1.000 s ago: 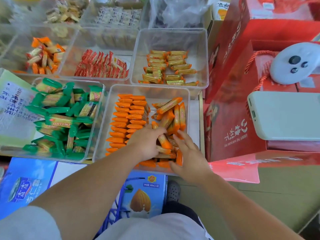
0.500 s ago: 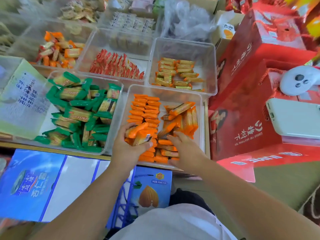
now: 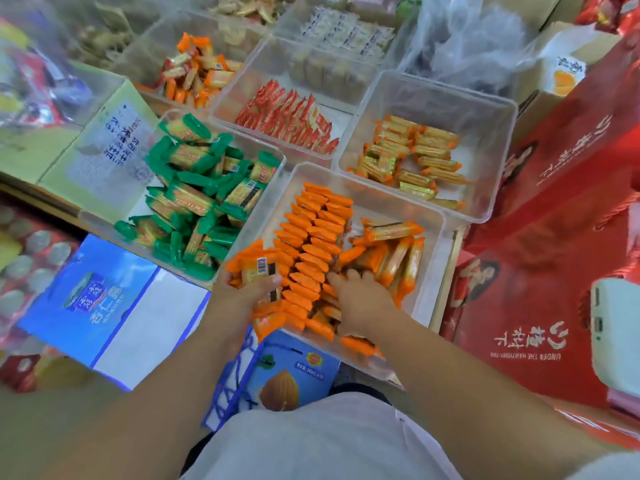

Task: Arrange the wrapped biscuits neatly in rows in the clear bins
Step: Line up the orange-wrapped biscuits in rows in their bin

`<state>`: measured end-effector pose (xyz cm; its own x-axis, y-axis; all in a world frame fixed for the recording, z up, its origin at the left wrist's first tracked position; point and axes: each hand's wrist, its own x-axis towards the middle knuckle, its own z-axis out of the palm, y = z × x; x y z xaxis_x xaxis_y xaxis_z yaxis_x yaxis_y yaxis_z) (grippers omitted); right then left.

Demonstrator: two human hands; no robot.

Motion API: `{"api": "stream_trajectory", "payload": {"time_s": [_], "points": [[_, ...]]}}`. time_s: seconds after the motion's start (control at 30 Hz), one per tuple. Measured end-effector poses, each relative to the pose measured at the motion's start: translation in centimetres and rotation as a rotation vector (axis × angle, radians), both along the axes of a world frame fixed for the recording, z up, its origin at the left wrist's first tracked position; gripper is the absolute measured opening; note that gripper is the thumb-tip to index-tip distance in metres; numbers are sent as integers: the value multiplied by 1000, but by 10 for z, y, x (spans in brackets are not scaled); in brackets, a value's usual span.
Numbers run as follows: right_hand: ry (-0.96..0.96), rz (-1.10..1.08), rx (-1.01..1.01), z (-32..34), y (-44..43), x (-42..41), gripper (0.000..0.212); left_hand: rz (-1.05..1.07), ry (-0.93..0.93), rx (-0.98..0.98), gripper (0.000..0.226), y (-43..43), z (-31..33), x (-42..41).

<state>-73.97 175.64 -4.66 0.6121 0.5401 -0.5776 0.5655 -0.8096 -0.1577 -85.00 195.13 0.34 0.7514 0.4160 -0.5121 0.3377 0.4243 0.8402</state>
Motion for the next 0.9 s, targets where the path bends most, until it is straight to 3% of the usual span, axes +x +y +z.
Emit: {"api": "stream_trajectory", "payload": {"time_s": [0.13,0.3,0.5,0.57,0.7,0.83,0.9], "points": [[-73,-10,21,-6,-1,-4,77,-18,18,-17,70,5,-1,-1],[-91,-103,103,-7,3,10,69,-89,27,-50,71,13,-4,-1],[-27,-322,283,15,-13,23,80,-104,24,-88,67,14,-1,1],[31,-401,345,25,-21,24,77,-83,36,-96,75,13,-1,3],[134,-674,665,52,-22,13,65,-78,36,-152,69,7,3,9],[443,-1008,1137,78,2,-9,53,-105,-30,-279,47,-6,9,18],[566,-1098,1265,78,17,-18,53,-64,-15,-355,48,-12,9,22]]}}
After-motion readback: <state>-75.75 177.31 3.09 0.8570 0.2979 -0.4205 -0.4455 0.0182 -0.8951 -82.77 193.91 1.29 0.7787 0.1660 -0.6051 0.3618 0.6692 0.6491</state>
